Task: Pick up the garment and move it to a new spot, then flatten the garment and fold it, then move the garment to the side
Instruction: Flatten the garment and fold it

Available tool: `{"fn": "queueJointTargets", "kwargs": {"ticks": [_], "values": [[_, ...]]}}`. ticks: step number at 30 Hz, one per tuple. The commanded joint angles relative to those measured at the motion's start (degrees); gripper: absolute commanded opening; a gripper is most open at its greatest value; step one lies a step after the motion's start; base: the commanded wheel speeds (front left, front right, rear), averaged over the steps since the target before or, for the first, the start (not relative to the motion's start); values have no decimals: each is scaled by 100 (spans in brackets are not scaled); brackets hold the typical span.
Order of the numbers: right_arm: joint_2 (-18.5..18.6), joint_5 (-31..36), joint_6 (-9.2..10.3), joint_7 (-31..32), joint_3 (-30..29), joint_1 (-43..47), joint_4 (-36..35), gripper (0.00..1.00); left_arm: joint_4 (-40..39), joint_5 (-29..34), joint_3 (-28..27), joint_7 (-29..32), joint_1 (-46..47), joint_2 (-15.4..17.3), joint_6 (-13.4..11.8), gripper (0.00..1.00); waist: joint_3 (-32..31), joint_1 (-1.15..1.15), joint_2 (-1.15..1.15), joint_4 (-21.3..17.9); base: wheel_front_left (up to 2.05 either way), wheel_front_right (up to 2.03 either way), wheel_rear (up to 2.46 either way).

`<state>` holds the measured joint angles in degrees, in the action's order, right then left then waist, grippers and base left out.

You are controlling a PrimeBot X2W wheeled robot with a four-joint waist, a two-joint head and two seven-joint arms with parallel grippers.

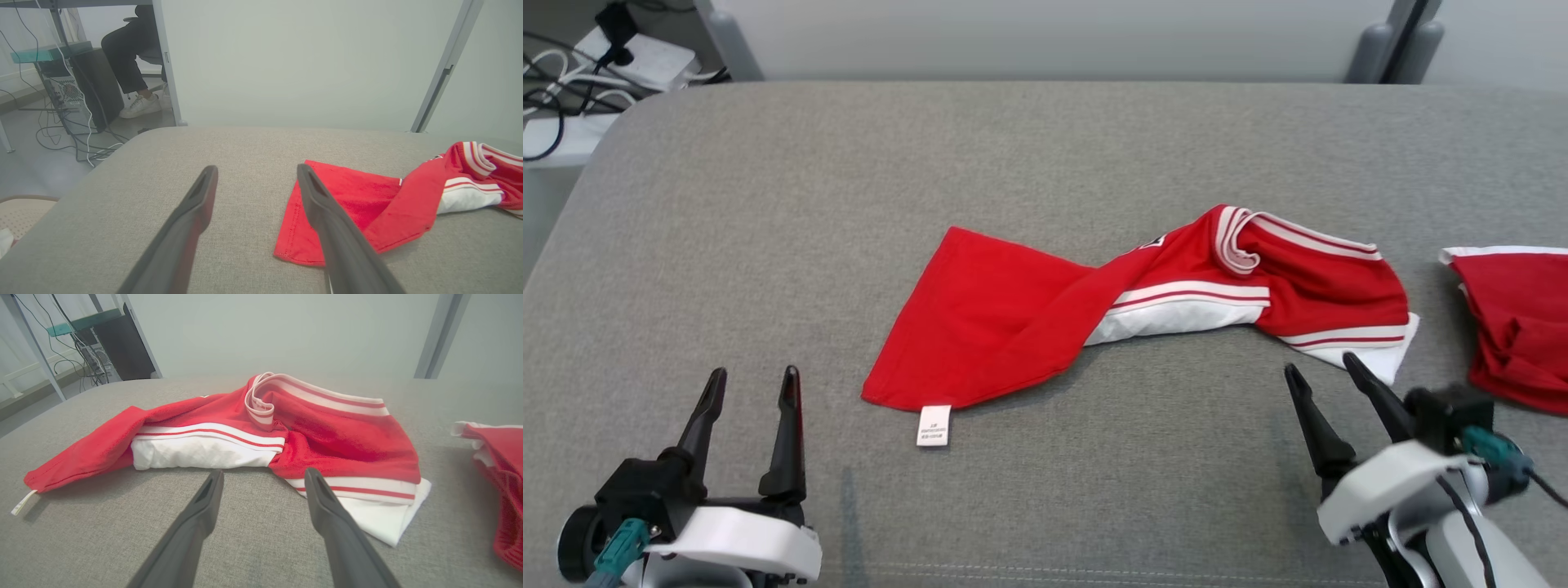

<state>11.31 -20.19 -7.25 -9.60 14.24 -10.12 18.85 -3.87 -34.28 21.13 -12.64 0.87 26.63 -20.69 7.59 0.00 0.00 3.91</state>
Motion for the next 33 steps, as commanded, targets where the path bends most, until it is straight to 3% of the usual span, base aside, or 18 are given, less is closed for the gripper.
{"fn": "queueJointTargets", "kwargs": {"ticks": [1, 11, 16, 17, 18, 19, 21, 24, 25, 26, 33], "values": [[96, -110, -24, 97, 207, -355, 94, 100, -111, 48, -202, -73, 376, 102, 40, 100, 150, 0, 0, 140, 0, 0, 0], [329, -250, -24, 140, 1088, -1796, 1445, 100, 120, 130, -93, -178, 757, -214, 225, 100, 584, 0, 0, 581, 0, 0, 0], [321, -267, -24, 108, 1504, -2105, 1895, 100, 233, 160, -117, -203, 819, -286, 290, 100, 636, 0, 0, 629, 0, 0, 0], [323, -274, -24, 121, 1568, -2158, 1986, 95, 249, 166, -122, -207, 833, -298, 304, 100, 646, 0, 0, 633, 0, 0, 0], [326, -268, -24, 121, 1617, -2213, 2075, 57, 265, 171, -126, -210, 848, -310, 320, 100, 655, 0, 0, 635, 0, 0, 0], [327, -269, -24, 91, 1658, -2270, 2156, 46, 280, 179, -128, -213, 864, -321, 336, 100, 662, 0, 0, 637, 0, 0, 0], [325, -265, -24, 70, 1761, -2384, 2326, 38, 307, 190, -139, -217, 892, -341, 366, 100, 680, 0, 0, 632, 0, 0, 0], [310, -232, -24, 19, 1911, -2576, 2574, 39, 345, 208, -153, -222, 927, -366, 408, 100, 708, 0, 0, 622, 0, 0, 0], [303, -226, -24, 27, 1967, -2643, 2663, 31, 356, 214, -160, -224, 936, -373, 420, 100, 717, 0, 0, 617, 0, 0, 0], [295, -229, -24, 30, 2015, -2700, 2746, 0, 367, 220, -164, -225, 944, -381, 431, 100, 724, 0, 0, 616, 0, 0, 0], [256, -511, -24, -64, 2319, -2879, 2977, 0, 470, 260, -180, -231, 964, -462, 498, 100, 704, 0, 0, 646, 0, 0, 0]]}}
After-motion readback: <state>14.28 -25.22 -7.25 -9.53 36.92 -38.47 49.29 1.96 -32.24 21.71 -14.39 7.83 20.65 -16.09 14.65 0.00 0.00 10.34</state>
